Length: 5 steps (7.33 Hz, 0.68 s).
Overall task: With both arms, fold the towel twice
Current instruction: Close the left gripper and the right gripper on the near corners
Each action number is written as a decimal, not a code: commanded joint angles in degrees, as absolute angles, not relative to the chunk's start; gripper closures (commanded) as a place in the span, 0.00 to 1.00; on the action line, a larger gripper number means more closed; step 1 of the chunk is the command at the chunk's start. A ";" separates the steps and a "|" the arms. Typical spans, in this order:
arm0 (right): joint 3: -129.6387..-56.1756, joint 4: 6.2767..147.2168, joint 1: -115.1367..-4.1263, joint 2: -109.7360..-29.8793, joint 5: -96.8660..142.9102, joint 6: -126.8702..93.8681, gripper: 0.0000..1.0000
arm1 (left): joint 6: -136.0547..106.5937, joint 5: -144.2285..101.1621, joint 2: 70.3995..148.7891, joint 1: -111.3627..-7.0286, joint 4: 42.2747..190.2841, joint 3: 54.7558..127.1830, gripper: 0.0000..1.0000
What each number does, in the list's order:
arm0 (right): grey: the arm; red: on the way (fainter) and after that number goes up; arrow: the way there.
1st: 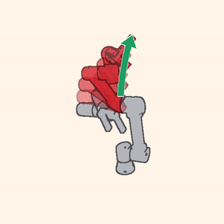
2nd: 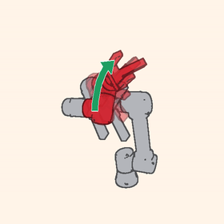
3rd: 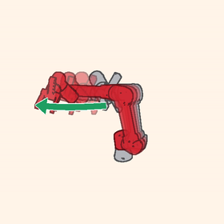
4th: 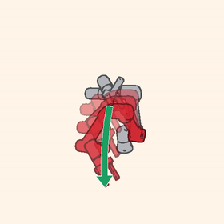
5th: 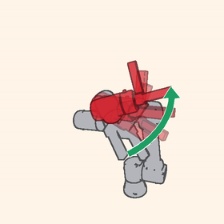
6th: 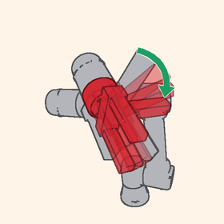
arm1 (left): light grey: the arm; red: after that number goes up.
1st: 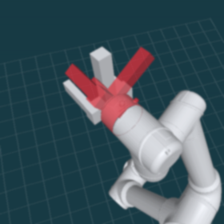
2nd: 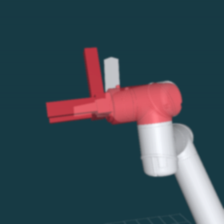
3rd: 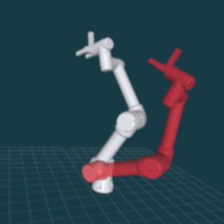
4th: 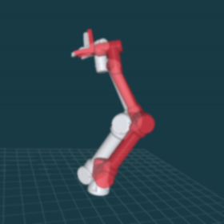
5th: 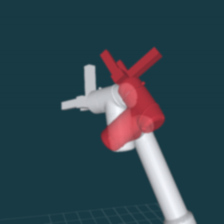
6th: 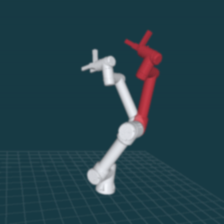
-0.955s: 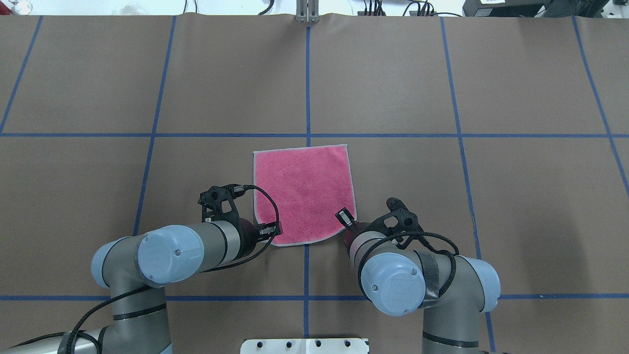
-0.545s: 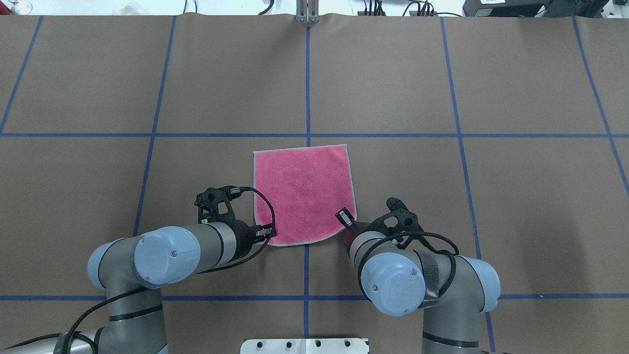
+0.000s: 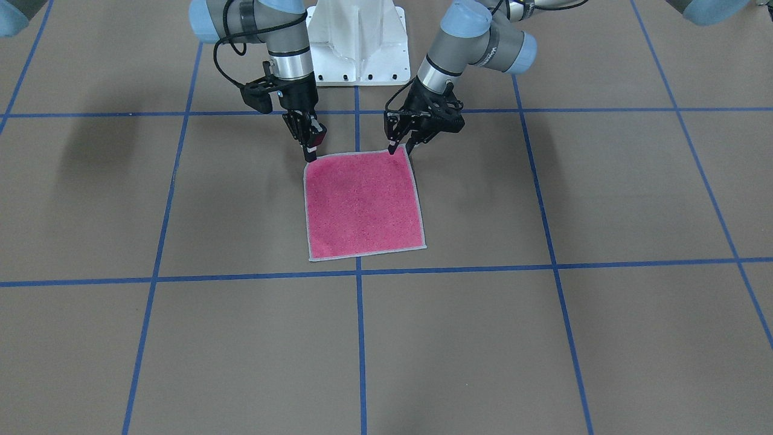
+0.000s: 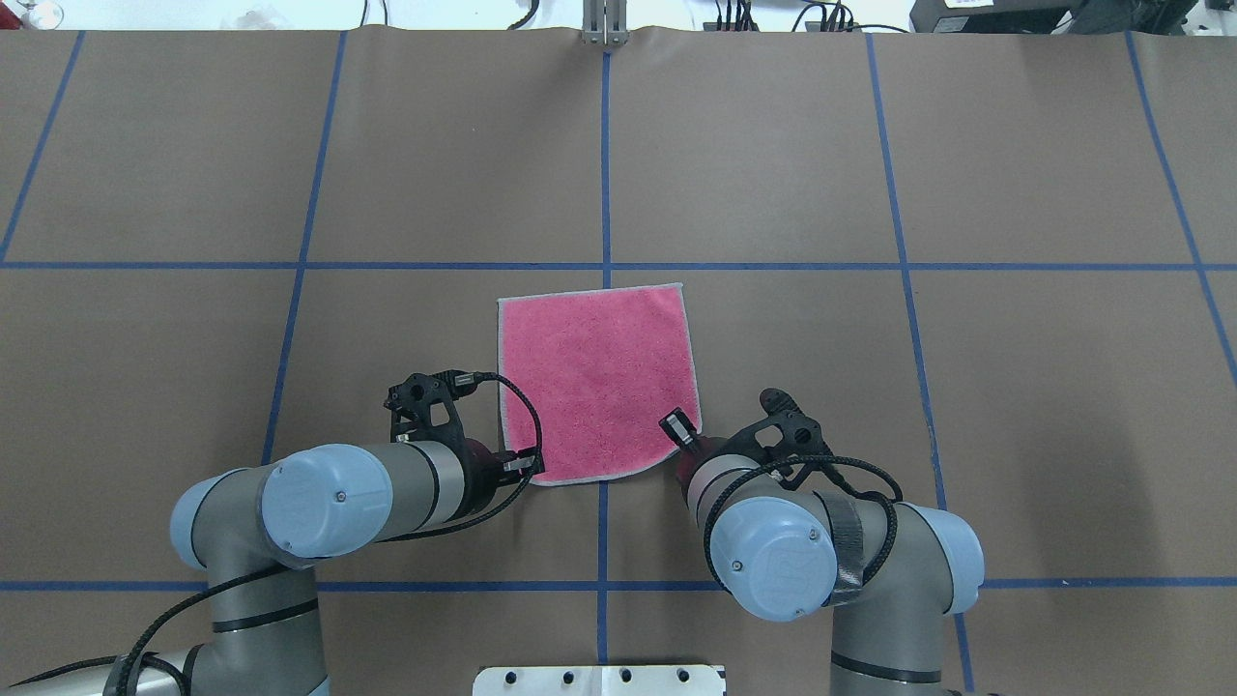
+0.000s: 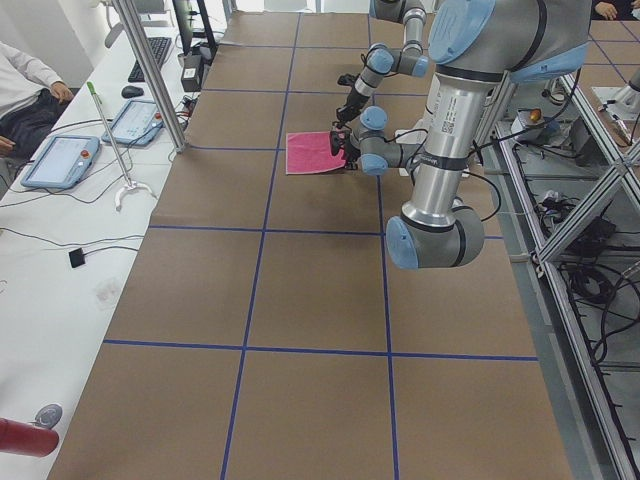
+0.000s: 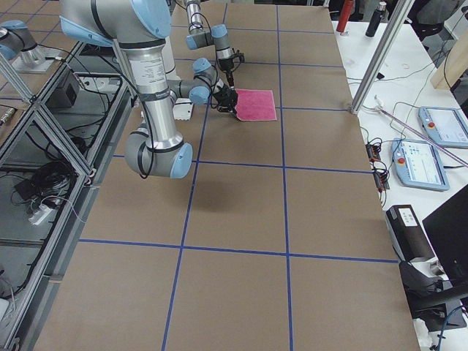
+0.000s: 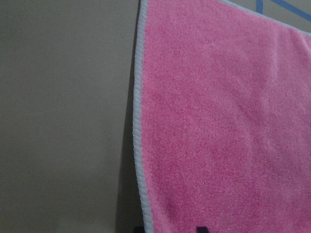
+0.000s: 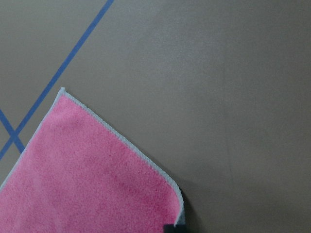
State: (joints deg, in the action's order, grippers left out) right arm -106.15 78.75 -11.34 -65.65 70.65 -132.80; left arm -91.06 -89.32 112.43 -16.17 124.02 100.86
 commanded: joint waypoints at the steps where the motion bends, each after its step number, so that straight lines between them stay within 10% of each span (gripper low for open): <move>1: -106.08 78.66 -11.34 -65.65 70.58 -132.80 1.00 | -91.05 -89.47 112.50 -16.17 124.01 100.90 0.62; 5: -106.08 78.66 -11.34 -65.65 70.66 -132.80 1.00 | -91.05 -89.47 111.36 -16.08 123.93 101.07 0.64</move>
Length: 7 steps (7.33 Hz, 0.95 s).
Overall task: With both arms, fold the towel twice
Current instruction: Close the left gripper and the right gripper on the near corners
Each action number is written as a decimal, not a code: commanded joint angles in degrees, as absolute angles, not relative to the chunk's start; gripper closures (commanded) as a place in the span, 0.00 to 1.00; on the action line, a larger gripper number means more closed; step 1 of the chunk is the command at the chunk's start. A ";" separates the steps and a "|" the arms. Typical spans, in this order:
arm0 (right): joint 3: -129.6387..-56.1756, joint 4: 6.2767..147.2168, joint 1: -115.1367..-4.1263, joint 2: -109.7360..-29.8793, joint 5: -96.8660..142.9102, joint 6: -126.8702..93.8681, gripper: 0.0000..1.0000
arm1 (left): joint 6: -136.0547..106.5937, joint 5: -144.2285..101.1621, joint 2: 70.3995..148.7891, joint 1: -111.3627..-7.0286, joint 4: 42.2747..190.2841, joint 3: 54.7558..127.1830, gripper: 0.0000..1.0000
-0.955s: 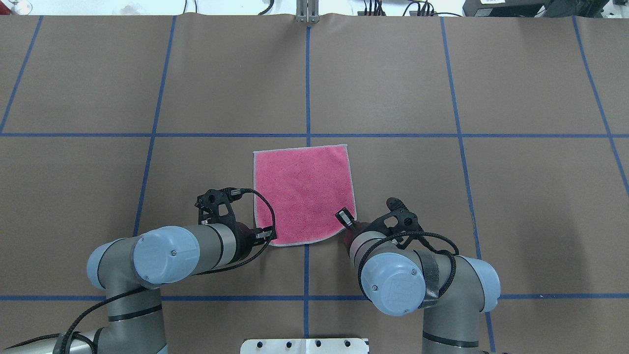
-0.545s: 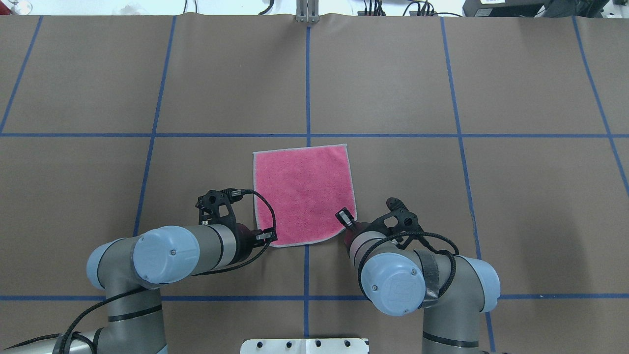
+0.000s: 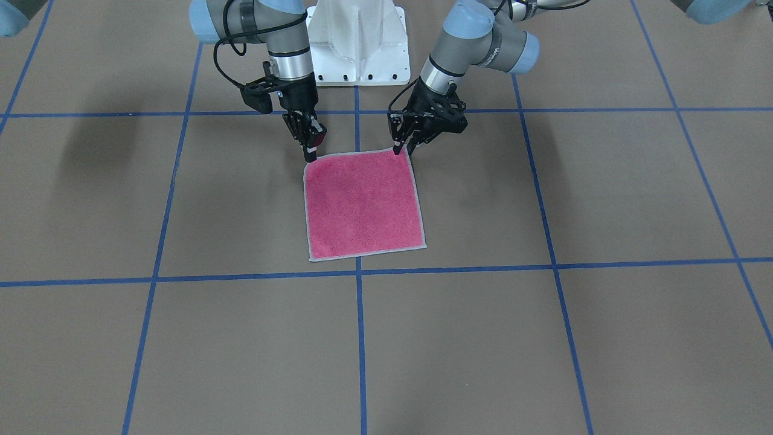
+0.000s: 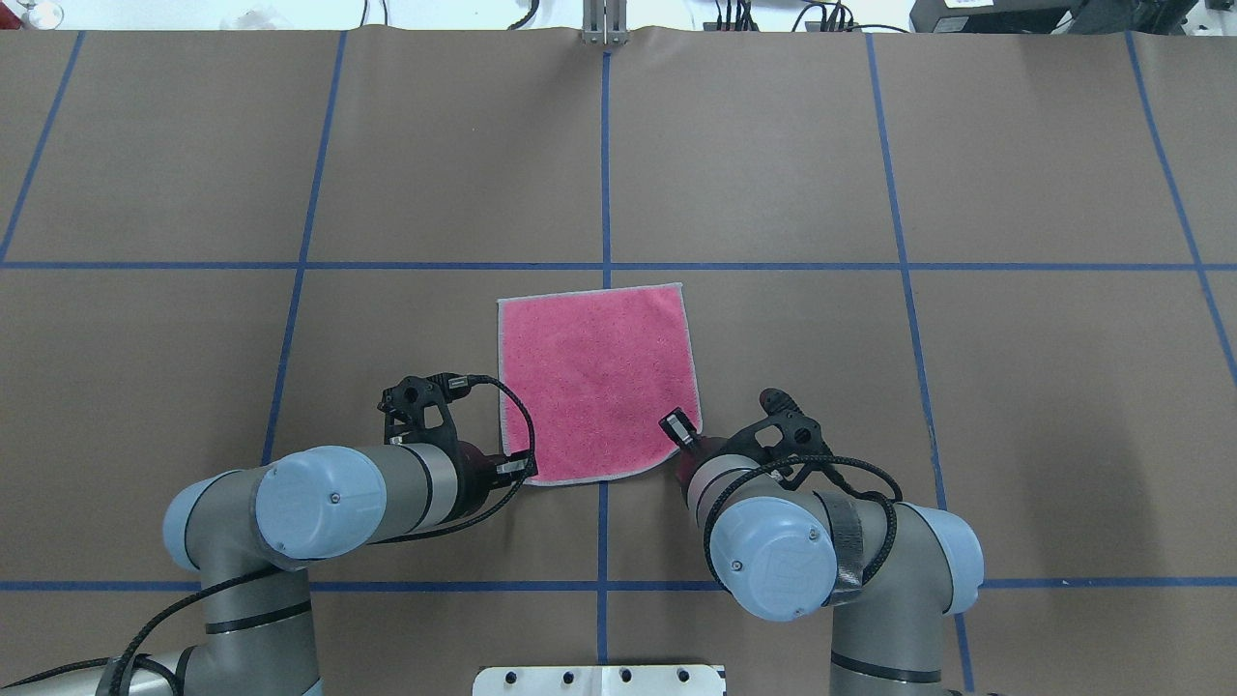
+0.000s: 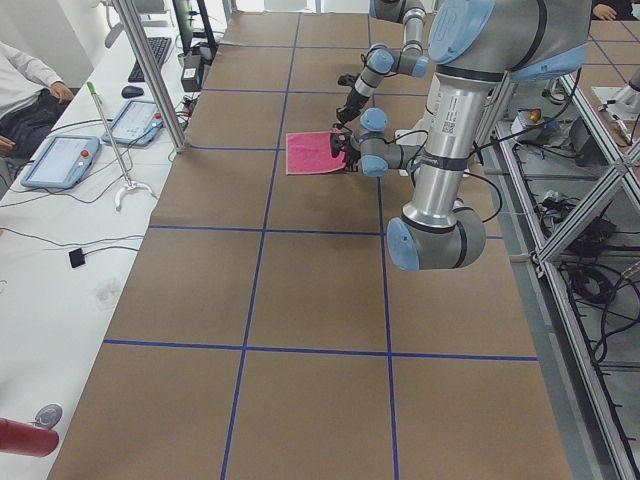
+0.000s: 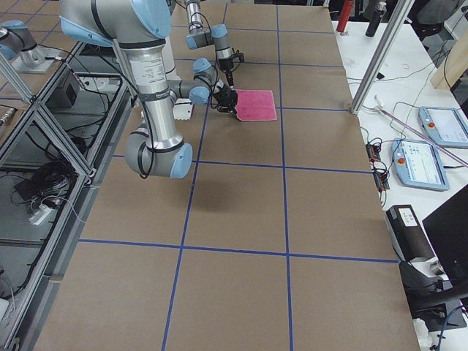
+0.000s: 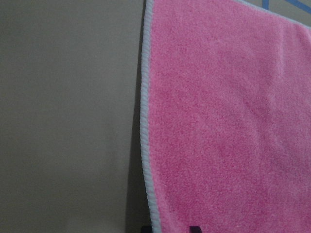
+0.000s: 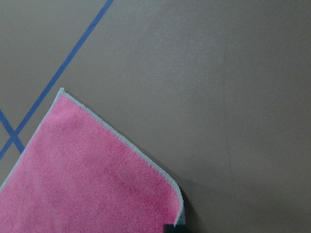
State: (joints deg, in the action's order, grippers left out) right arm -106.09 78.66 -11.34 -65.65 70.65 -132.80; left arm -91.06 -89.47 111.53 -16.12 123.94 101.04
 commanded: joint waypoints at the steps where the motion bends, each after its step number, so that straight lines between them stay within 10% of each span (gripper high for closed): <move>1: -106.08 78.66 -11.34 -65.65 70.58 -132.80 1.00 | -90.97 -89.91 111.36 -16.08 123.93 101.07 0.64; 7: -106.00 78.57 -11.34 -65.65 70.66 -132.80 1.00 | -90.97 -90.70 111.36 -15.30 124.01 101.60 0.66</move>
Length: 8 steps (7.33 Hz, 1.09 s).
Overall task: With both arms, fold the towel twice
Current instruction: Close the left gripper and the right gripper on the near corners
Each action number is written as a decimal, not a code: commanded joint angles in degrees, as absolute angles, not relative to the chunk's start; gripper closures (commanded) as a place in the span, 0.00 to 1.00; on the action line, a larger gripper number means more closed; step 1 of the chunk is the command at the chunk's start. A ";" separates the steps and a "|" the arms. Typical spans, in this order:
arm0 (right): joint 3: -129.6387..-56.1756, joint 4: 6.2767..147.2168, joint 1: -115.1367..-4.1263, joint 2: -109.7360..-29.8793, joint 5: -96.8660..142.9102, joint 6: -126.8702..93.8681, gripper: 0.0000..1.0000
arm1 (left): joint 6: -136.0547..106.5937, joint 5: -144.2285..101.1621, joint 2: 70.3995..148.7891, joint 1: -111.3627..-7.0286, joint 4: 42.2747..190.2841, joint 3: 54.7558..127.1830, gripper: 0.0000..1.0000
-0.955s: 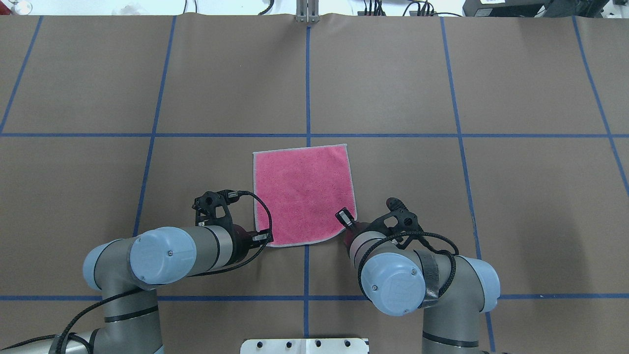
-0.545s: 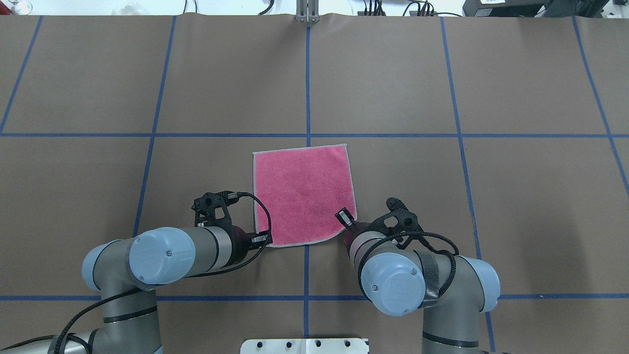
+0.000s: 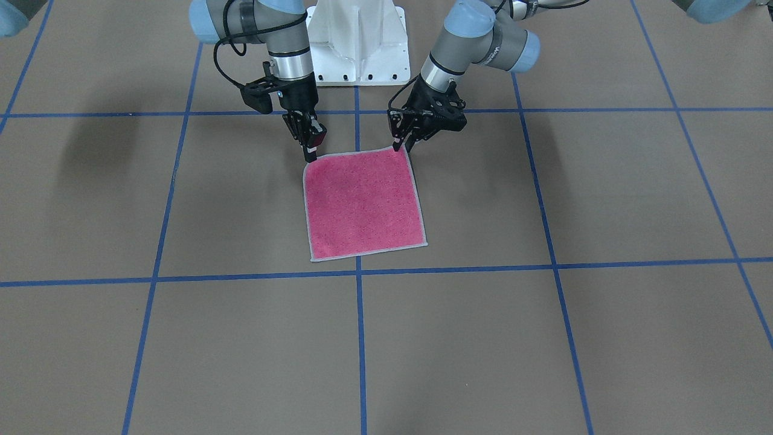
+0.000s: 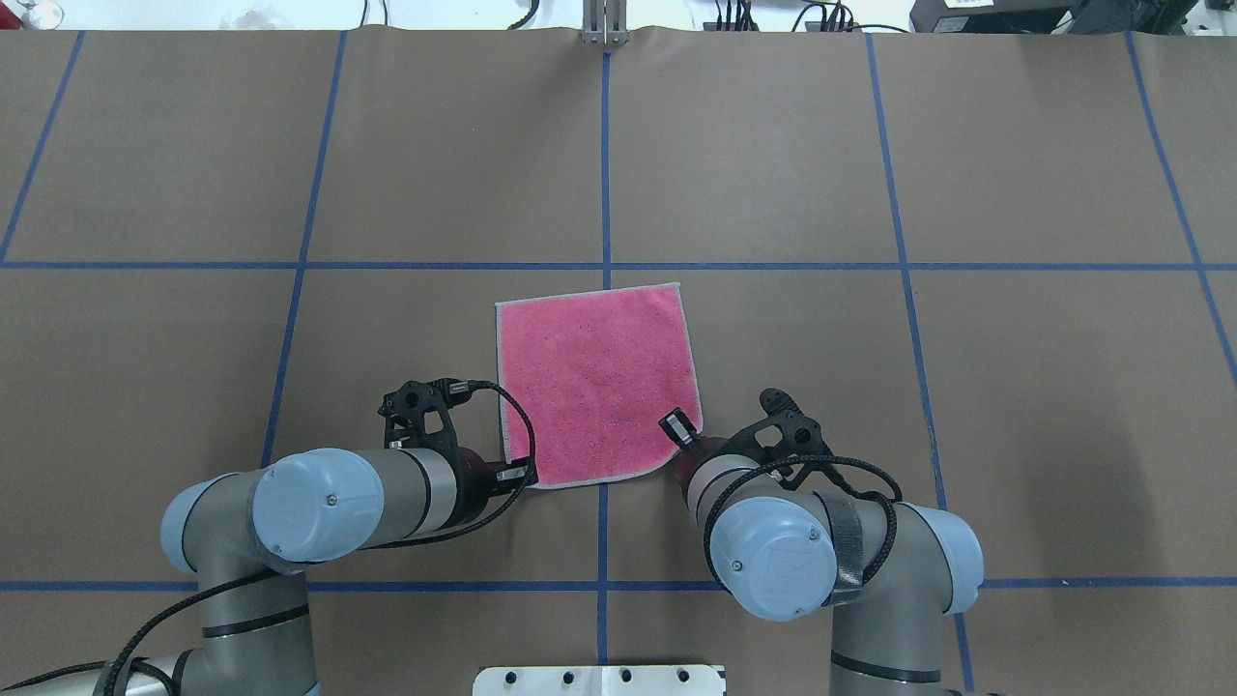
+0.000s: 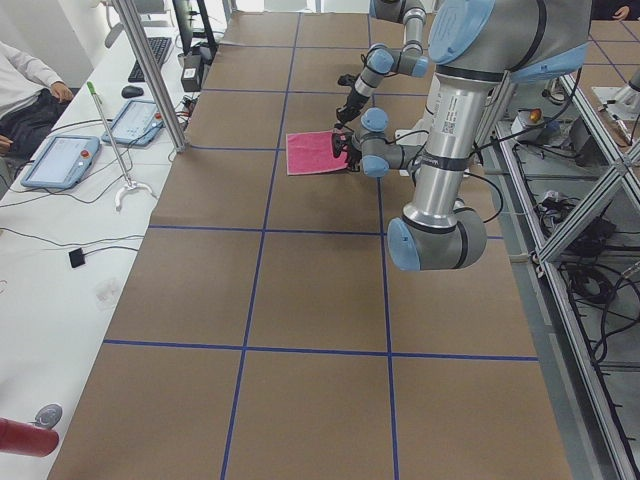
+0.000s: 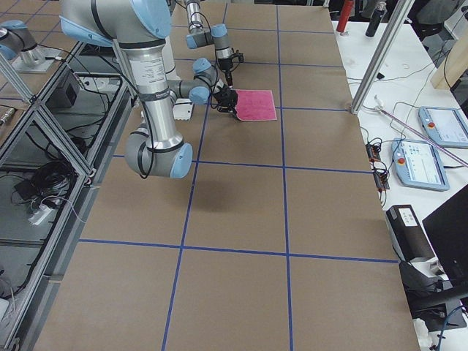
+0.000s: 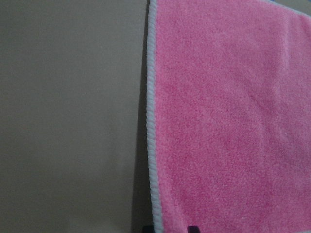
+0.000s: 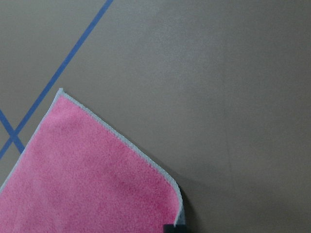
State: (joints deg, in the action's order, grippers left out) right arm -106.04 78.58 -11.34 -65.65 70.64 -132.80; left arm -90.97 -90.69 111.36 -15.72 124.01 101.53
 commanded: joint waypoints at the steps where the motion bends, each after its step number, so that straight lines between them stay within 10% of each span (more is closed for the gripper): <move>1: -106.00 78.57 -11.34 -65.65 70.66 -132.80 1.00 | -90.97 -90.62 111.36 -14.94 124.01 101.60 0.72; 8: -106.61 78.57 -12.04 -65.65 70.84 -131.84 1.00 | -90.97 -91.23 110.14 -15.03 123.84 105.45 1.00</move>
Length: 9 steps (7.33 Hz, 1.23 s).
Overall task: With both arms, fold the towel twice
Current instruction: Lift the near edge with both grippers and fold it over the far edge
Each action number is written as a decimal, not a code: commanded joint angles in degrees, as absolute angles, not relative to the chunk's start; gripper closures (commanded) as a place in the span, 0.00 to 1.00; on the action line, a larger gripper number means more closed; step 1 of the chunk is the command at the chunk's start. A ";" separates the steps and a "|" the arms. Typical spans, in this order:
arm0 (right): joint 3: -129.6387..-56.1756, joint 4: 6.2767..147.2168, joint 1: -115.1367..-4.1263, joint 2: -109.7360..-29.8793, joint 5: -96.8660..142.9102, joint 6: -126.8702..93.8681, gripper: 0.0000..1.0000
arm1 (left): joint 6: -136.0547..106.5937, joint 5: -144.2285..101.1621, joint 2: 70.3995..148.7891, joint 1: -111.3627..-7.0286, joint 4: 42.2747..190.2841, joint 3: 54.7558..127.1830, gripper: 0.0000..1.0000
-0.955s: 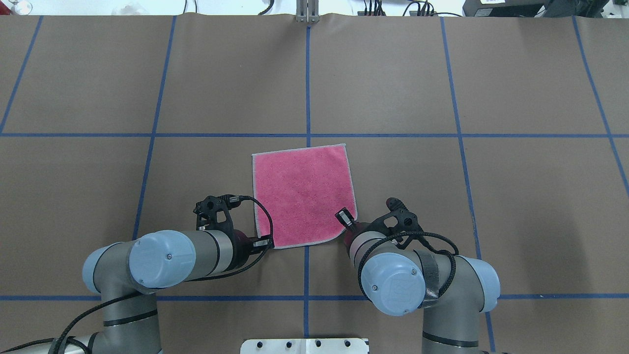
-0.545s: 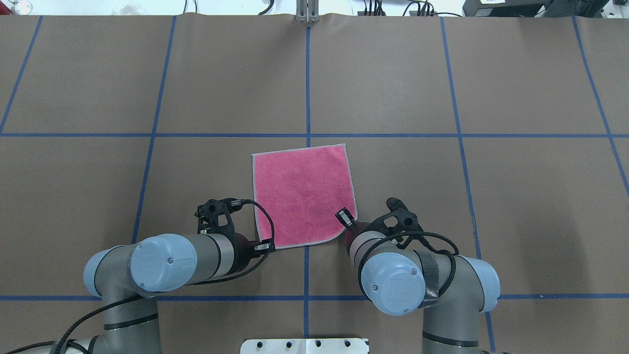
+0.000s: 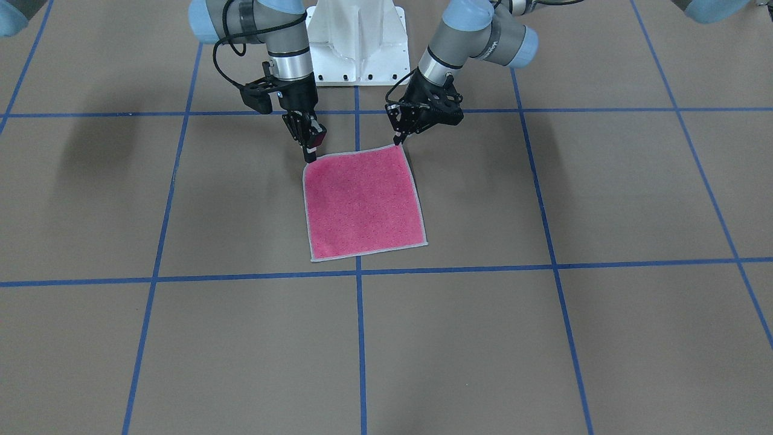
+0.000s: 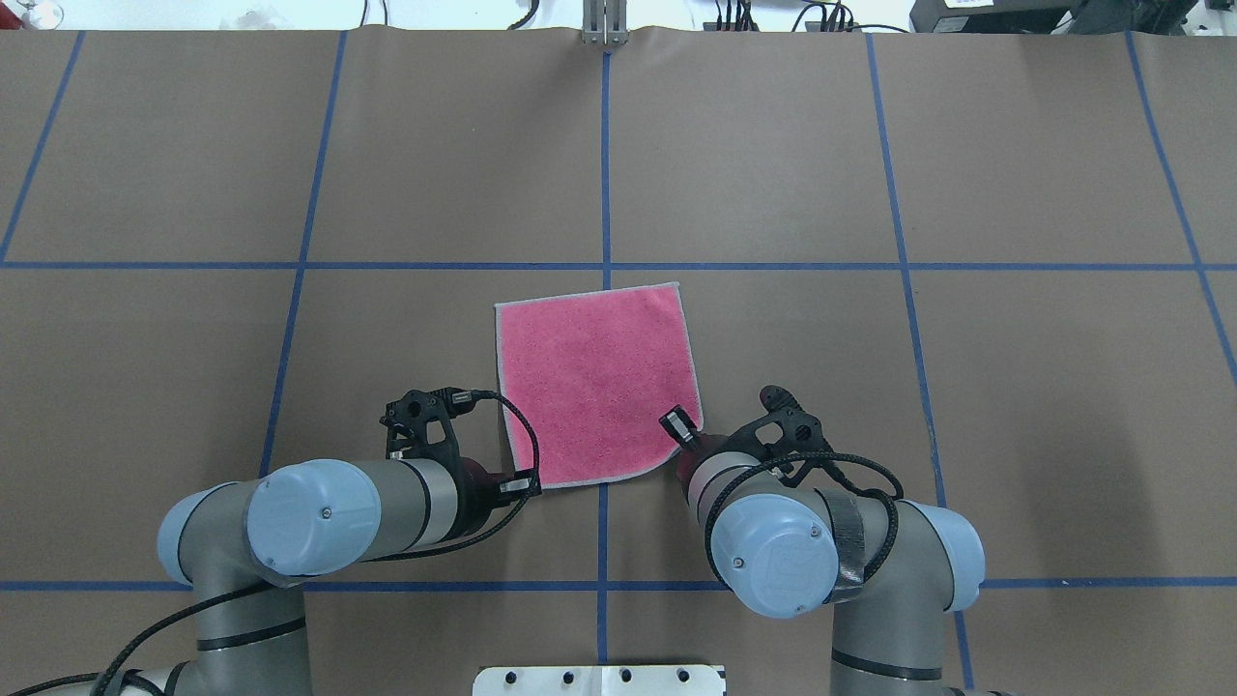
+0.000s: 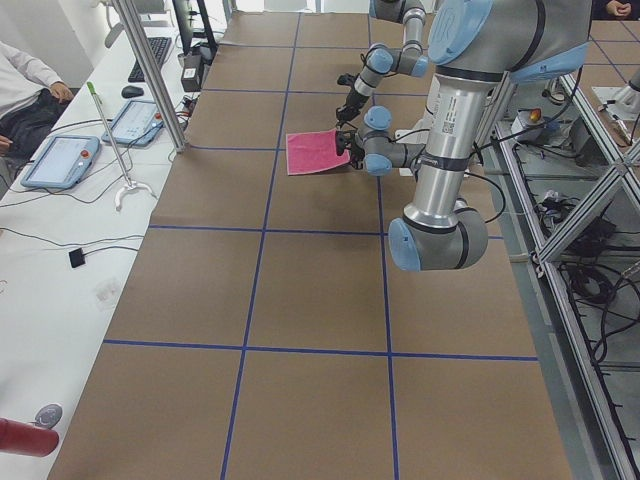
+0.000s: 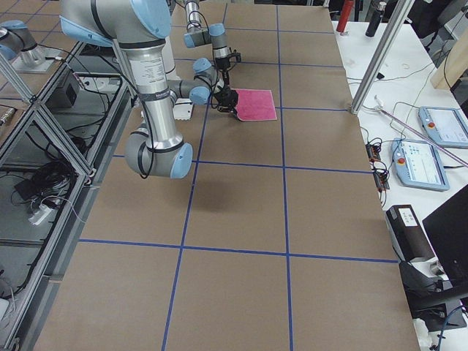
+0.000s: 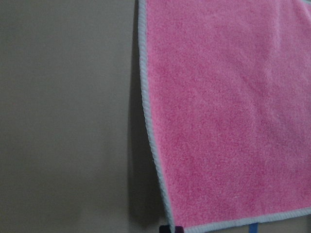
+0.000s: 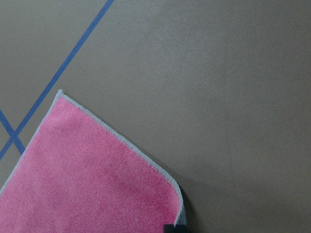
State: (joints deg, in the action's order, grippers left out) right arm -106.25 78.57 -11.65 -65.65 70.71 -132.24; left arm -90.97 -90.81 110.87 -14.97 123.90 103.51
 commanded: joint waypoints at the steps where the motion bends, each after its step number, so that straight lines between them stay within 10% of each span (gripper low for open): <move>1: -108.70 78.66 -11.95 -66.96 71.01 -131.84 1.00 | -90.97 -93.06 109.26 -15.29 123.49 107.90 1.00; 9: -116.91 86.22 -9.75 -68.03 70.84 -131.84 1.00 | -90.97 -97.11 111.25 -21.87 122.79 108.81 1.00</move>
State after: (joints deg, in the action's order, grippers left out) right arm -117.95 86.26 -9.10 -68.06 70.90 -132.03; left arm -90.97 -96.32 110.09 -20.29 123.02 108.94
